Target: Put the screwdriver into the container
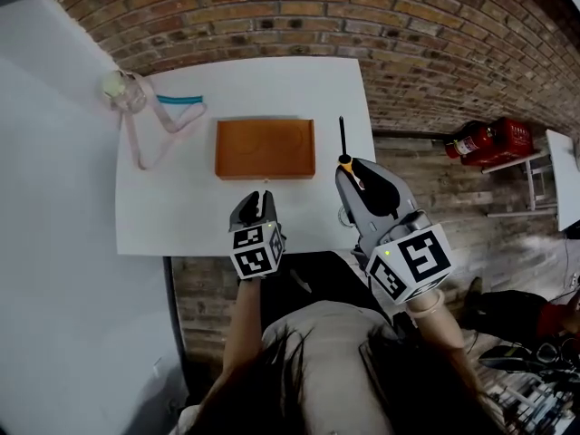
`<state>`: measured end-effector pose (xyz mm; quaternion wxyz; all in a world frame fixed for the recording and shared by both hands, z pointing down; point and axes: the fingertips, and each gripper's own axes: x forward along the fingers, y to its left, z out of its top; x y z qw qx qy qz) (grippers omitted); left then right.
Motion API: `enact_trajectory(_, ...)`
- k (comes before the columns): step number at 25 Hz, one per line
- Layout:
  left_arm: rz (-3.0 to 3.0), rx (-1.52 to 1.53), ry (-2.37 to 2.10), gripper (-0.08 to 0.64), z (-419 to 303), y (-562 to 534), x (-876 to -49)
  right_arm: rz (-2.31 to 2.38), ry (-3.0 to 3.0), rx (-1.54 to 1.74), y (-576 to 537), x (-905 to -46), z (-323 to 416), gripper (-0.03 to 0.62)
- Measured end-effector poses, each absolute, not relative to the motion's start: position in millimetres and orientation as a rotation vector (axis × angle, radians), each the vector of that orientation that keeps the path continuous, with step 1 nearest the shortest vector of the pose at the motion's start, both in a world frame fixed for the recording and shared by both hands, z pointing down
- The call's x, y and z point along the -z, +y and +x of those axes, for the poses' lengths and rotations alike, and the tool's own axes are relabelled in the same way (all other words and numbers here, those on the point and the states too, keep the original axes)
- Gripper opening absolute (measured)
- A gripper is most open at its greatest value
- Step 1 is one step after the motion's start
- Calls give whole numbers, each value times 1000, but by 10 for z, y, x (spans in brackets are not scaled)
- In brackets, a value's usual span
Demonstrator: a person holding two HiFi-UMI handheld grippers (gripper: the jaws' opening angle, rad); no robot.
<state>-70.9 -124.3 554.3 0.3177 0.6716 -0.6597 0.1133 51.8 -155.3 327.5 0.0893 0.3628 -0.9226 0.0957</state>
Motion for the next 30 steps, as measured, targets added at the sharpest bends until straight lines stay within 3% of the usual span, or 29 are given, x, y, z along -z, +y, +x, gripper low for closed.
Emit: enact_trajectory(30, 1724, -438, -1664, 123, -731, -1560, -6166, 1151, -2642, -297, -1917, -3421, 649, 75)
